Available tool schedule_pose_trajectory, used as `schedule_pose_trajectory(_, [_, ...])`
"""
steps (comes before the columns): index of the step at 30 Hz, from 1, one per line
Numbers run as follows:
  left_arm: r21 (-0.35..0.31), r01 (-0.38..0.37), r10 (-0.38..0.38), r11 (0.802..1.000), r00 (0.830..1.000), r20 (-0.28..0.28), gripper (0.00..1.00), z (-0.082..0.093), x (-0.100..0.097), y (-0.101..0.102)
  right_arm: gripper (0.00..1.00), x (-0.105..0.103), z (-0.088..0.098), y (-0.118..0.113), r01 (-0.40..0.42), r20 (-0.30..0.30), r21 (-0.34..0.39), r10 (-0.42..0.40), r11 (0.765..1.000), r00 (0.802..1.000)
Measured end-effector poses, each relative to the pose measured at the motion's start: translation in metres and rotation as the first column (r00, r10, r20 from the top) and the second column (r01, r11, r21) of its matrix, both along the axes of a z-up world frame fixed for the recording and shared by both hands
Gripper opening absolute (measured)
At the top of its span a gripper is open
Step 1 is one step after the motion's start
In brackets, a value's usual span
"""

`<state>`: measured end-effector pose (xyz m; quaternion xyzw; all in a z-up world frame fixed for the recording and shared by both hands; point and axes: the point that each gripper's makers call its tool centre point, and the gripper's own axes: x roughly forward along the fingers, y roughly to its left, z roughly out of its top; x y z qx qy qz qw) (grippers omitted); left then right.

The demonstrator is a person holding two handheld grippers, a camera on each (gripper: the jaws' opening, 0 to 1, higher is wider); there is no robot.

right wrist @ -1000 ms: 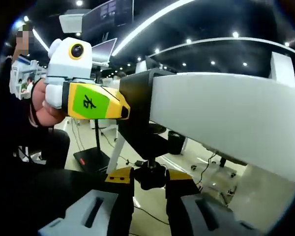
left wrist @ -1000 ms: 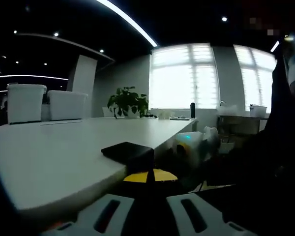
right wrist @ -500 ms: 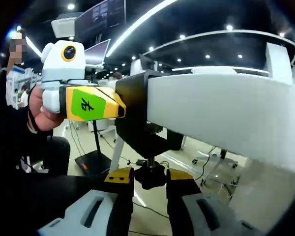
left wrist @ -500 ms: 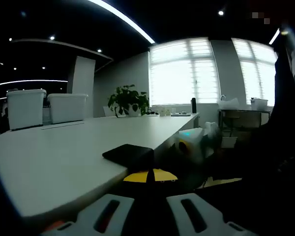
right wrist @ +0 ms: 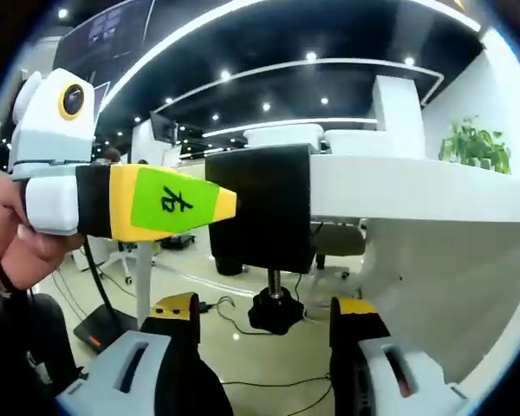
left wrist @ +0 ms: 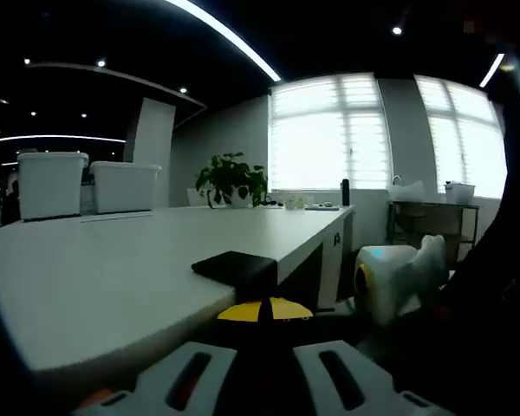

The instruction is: Clamp the fixed fixture on the desktop, loosen the retaining clip, secure it to the edge of the desk, and tighten the retaining clip.

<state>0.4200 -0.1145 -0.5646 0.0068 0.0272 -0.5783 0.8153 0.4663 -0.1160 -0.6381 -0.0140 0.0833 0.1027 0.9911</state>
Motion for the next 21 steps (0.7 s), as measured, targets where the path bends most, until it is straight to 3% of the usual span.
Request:
schedule_pose_trajectory(2, [-0.001, 0.001, -0.001, 1.0, 1.0, -0.003, 0.03, -0.001, 0.0, -0.001, 0.53, 0.002, -0.001, -0.002, 0.021, 0.0, 0.009, -0.021, 1.0, 1.0])
schedule_pose_trajectory(5, [-0.002, 0.005, -0.005, 1.0, 1.0, -0.005, 0.03, 0.0, -0.002, -0.001, 0.36, 0.003, 0.001, -0.009, 0.066, 0.018, -0.027, -0.065, 0.997, 0.998])
schedule_pose_trajectory(7, [-0.002, 0.007, -0.007, 1.0, 1.0, -0.009, 0.03, -0.002, 0.007, 0.002, 0.24, 0.005, 0.0, -0.009, 0.071, 0.004, -0.012, -0.071, 0.997, 0.997])
schedule_pose_trajectory(13, [0.008, 0.012, -0.012, 1.0, 1.0, -0.008, 0.03, -0.004, 0.001, -0.004, 0.23, 0.0, 0.001, -0.008, 0.029, -0.001, -0.013, -0.029, 0.999, 1.0])
schedule_pose_trajectory(18, [0.015, 0.016, -0.015, 1.0, 1.0, -0.012, 0.03, -0.006, -0.001, -0.007, 0.23, 0.002, 0.001, -0.008, -0.096, 0.007, -0.005, 0.096, 0.995, 0.995])
schedule_pose_trajectory(21, [0.02, 0.016, -0.016, 1.0, 1.0, -0.012, 0.03, -0.007, -0.001, -0.008, 0.23, 0.003, 0.002, -0.005, -0.185, 0.022, -0.064, 0.186, 0.981, 0.982])
